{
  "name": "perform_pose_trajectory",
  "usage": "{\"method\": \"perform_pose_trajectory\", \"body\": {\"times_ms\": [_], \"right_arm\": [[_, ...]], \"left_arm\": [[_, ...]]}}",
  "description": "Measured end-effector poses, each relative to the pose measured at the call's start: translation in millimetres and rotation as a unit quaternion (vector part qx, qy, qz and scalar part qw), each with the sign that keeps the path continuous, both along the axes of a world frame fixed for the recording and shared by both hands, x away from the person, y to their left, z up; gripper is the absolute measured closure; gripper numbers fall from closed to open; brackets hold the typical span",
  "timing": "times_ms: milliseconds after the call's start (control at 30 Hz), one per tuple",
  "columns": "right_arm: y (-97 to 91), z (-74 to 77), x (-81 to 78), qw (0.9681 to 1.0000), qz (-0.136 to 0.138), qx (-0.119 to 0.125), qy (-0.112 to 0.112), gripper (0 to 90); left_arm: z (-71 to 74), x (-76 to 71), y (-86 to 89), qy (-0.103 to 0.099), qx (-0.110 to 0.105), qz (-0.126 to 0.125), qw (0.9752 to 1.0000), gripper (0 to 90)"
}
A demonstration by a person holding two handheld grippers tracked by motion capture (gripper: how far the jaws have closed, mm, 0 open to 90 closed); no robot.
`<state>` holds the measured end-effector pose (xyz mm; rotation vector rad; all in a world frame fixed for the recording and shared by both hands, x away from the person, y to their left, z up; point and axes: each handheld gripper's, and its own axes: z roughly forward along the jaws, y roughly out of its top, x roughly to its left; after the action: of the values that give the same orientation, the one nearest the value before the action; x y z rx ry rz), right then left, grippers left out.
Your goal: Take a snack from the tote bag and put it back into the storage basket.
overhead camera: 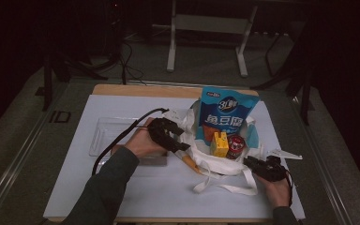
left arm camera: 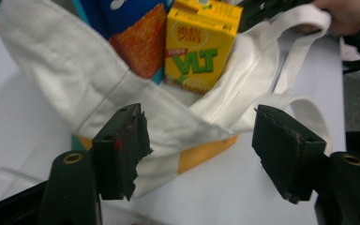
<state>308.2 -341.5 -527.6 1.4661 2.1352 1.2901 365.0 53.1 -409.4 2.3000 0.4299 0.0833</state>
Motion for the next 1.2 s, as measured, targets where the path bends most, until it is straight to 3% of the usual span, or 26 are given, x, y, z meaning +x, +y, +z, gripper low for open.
{"method": "perform_pose_trajectory", "body": {"times_ms": [233,433,667,1200], "right_arm": [[0.3,0.1,-0.1,1.0,-0.001,0.0,0.0,69.5],[0.1,0.1,0.0,1.0,0.0,0.001,0.0,69.5],[-0.1,0.0,0.2,1.0,0.001,0.001,0.0,69.5],[0.0,0.2,0.3,1.0,0.001,0.0,0.0,69.5]], "left_arm": [[0.5,-2.6,-16.7,-0.021,-0.003,0.019,0.9996,39.7],[-2.6,-2.7,-33.7,-0.028,0.004,0.02,0.9994,39.1],[-7.7,0.3,-50.9,-0.028,0.017,0.02,0.9993,38.6],[-11.8,4.4,-76.0,-0.028,0.018,0.006,0.9994,33.4]]}}
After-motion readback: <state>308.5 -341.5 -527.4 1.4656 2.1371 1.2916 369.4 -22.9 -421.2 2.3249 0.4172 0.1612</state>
